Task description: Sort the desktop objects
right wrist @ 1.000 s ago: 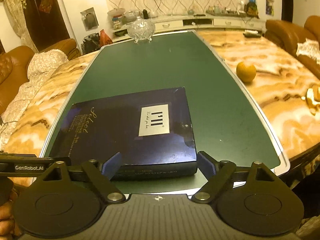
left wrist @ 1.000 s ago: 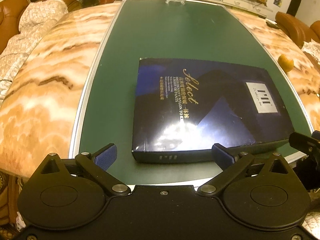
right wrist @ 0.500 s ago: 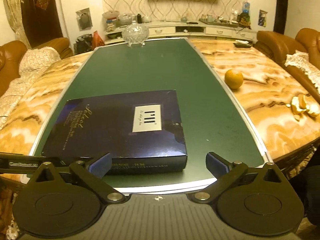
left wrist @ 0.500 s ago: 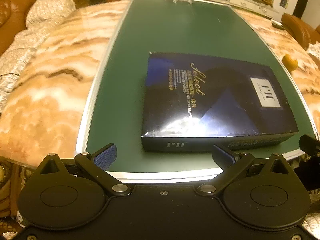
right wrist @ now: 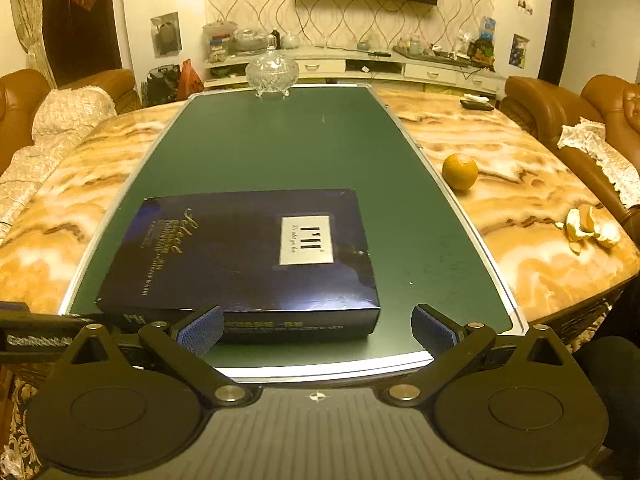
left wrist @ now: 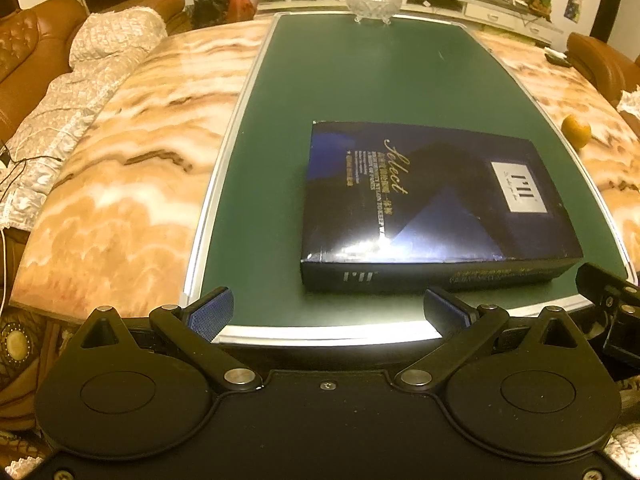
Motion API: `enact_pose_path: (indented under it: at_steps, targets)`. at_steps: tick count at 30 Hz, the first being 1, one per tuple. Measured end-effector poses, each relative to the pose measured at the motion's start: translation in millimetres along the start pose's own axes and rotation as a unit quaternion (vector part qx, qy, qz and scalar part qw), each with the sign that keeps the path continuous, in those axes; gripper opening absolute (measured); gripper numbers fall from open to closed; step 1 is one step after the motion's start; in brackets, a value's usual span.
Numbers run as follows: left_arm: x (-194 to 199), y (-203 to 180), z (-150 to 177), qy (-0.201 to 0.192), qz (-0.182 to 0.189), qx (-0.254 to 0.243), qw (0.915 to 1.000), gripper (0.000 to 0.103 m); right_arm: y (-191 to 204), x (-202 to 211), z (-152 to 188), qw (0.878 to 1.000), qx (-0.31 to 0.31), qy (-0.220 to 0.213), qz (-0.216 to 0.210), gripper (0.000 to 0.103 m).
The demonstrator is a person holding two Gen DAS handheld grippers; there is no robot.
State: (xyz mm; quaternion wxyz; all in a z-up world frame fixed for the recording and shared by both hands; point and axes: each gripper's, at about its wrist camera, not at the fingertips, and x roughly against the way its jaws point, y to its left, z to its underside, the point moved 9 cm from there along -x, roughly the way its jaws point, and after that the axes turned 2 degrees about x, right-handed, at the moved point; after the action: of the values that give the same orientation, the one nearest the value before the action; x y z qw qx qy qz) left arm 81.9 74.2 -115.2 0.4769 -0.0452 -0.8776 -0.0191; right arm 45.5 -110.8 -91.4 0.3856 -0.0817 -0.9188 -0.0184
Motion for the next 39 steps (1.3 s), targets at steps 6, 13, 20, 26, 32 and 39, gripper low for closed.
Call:
enact_pose_path:
  at_steps: [6,13,20,26,32,39]
  targets:
    - [2.8,3.0,8.3,0.002,-0.004,0.002,1.0000,0.103,9.0,6.7,4.4,1.000,0.001,0.016,-0.007,0.103]
    - [3.7,5.6,17.8,0.003,-0.005,0.000,1.0000,0.103,9.4,5.8,16.2,0.999,-0.008,0.031,-0.007,0.103]
    - [1.6,3.4,26.1,0.007,-0.004,-0.002,1.0000,0.103,12.0,6.4,25.2,0.999,0.003,0.037,-0.008,0.103]
    - [-0.2,1.0,31.1,0.011,-0.008,-0.005,0.9999,0.103,13.2,5.5,28.4,0.999,0.009,0.038,-0.008,0.103]
    - [-2.5,0.1,33.8,0.016,-0.013,-0.005,0.9998,0.103,14.1,1.0,29.9,0.999,0.011,0.044,-0.014,0.103]
    - [-4.9,-1.2,34.1,0.019,-0.017,-0.006,0.9997,0.103,14.8,-4.3,31.1,0.999,0.011,0.048,-0.016,0.103]
